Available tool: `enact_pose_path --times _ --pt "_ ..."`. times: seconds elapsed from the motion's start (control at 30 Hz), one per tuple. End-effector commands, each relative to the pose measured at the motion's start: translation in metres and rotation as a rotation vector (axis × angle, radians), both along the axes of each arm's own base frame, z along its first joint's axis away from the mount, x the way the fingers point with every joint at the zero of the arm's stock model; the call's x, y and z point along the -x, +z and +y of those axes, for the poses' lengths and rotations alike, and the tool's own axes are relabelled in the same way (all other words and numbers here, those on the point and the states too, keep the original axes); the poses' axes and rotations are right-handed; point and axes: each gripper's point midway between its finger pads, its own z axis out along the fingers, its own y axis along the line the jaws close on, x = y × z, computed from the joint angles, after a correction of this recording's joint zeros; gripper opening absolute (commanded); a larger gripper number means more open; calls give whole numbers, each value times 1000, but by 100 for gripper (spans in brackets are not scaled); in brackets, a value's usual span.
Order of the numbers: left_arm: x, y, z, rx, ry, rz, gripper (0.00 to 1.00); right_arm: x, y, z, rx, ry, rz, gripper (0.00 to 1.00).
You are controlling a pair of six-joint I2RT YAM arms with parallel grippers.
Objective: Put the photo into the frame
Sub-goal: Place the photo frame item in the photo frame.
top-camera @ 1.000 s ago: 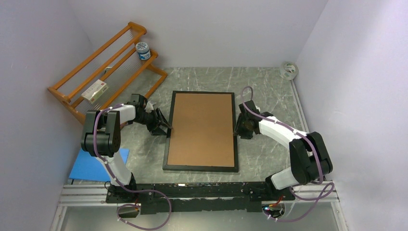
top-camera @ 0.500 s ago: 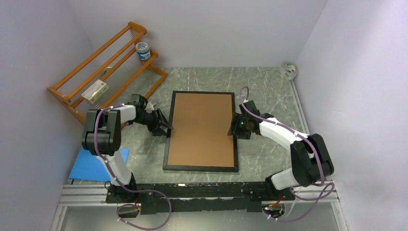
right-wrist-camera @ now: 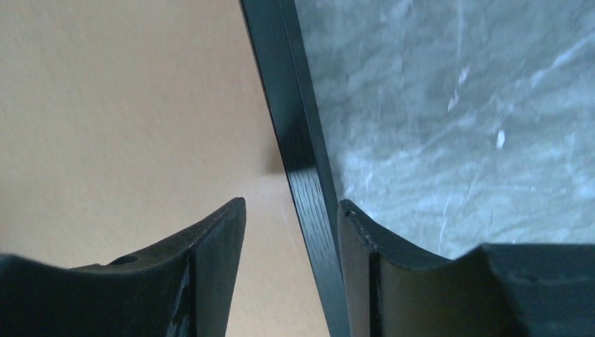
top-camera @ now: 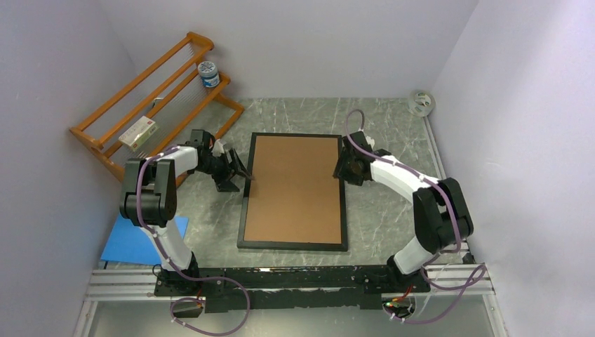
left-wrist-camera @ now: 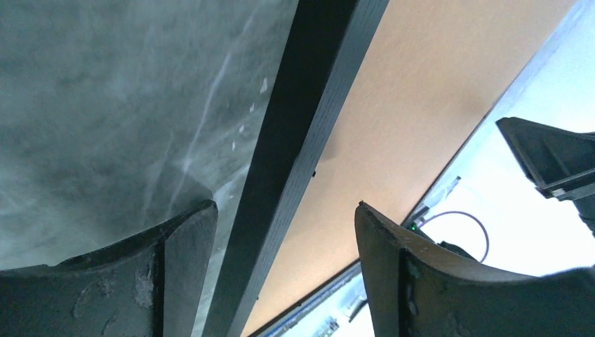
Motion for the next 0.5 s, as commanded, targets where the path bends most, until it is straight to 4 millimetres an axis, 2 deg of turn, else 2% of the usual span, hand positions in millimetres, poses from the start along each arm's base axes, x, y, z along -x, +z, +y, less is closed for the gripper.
enact_pose_path --times 0.0,0.27,0.47 --pt "-27 6 8 -70 -10 -80 77 -35 11 -13 64 -84 -43 54" --pt "-55 2 4 -45 -9 -83 76 -59 5 -29 132 -98 -13 44" --pt "-59 -7 0 -22 -27 -62 74 -68 -6 -9 82 51 8 45"
